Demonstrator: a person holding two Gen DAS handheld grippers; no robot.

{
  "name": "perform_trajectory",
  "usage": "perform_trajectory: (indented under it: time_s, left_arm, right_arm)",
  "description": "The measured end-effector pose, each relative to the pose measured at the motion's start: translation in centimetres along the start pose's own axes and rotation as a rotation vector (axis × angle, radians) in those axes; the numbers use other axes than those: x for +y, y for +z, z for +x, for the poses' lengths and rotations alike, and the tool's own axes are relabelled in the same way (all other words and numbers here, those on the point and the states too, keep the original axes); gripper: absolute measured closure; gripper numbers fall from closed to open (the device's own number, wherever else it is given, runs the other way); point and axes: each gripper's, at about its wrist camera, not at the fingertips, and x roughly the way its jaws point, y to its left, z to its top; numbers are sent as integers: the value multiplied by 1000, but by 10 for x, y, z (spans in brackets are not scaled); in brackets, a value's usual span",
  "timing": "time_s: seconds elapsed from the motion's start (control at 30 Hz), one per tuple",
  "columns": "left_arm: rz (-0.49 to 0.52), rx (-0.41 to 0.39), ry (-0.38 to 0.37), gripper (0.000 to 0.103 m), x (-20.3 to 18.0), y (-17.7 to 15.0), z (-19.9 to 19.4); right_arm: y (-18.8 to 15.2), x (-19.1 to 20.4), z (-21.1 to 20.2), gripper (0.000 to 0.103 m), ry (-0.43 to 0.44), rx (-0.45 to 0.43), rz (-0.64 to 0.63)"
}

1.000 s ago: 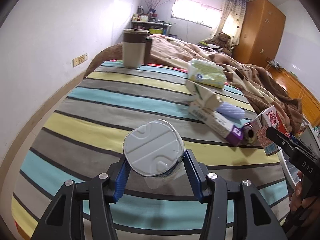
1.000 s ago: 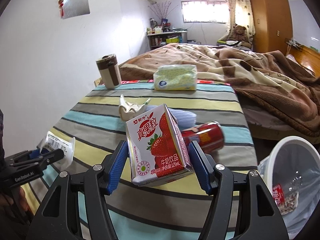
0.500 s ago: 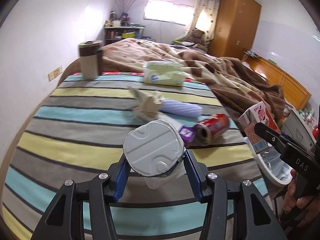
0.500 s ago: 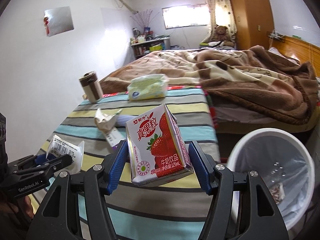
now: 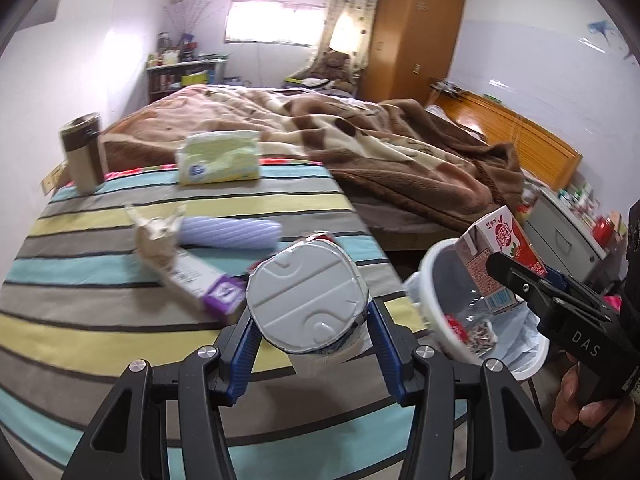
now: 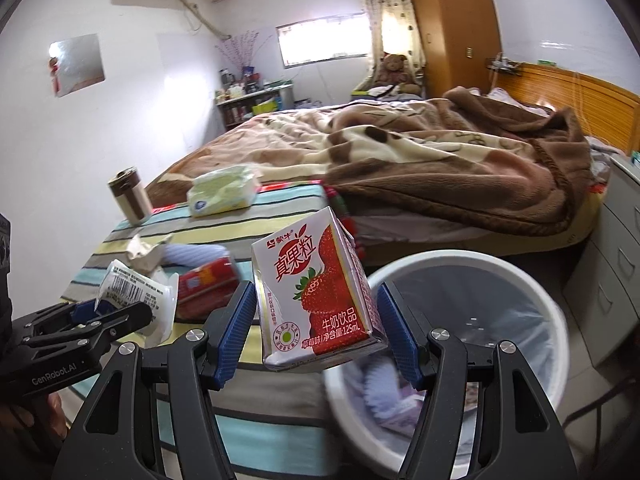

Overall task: Collect trash
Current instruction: 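Carry the yogurt cup and strawberry carton over the white bin with both tools, then open both tools over the bin to drop the cup and carton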

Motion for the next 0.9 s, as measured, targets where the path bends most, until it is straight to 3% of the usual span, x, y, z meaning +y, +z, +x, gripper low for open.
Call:
perform_trajectory:
  time_s: [0.47,0.9]
  left_arm:
    - [99,25,-135,50,-82,13,36]
    - [205,77,-188,50,-135,11,71]
  right_arm:
    - [-6,-52,1,39,-102,35,61]
    - [-22,-83,13,38,-183,118,109]
